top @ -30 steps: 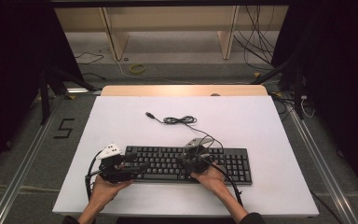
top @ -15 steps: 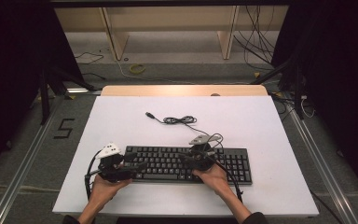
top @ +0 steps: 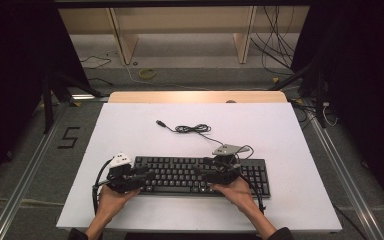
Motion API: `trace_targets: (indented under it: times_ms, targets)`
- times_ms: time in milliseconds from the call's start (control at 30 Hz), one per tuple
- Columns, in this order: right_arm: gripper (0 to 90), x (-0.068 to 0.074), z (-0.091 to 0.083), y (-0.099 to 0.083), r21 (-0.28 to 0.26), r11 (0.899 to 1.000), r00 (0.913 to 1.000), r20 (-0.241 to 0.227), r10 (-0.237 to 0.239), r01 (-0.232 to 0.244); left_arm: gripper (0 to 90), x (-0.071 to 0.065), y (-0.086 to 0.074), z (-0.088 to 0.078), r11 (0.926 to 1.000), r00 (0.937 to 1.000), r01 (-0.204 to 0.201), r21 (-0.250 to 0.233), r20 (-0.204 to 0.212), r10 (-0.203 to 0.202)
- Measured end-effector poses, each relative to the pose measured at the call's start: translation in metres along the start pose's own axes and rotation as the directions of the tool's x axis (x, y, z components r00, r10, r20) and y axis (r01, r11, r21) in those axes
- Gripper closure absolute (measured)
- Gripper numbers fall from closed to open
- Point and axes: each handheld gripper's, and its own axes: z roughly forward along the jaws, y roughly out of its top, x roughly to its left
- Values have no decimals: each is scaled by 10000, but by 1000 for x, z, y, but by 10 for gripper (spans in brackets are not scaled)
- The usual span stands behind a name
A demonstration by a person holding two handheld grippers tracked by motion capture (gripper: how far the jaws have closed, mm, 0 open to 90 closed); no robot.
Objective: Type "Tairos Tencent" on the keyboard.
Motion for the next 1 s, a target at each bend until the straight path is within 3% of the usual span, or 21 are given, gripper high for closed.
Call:
trace_targets:
  times_ms: [200, 400, 1000]
  targets:
    - [360, 3, -6, -3, -128, 9999, 10000, -63, -76, 75, 802, -2, -1, 4, 9986, 9993, -305, 436, -188, 313]
    - [332, 8, -11, -6, -275, 9994, 9994, -275, -221, 213, 886, -6, 0, 8, 9955, 9975, -606, 723, -314, 630]
    - [319, 14, -27, -20, -457, 9985, 9985, -449, -312, 292, 893, -5, 1, 15, 9921, 9977, -483, 1157, -417, 534]
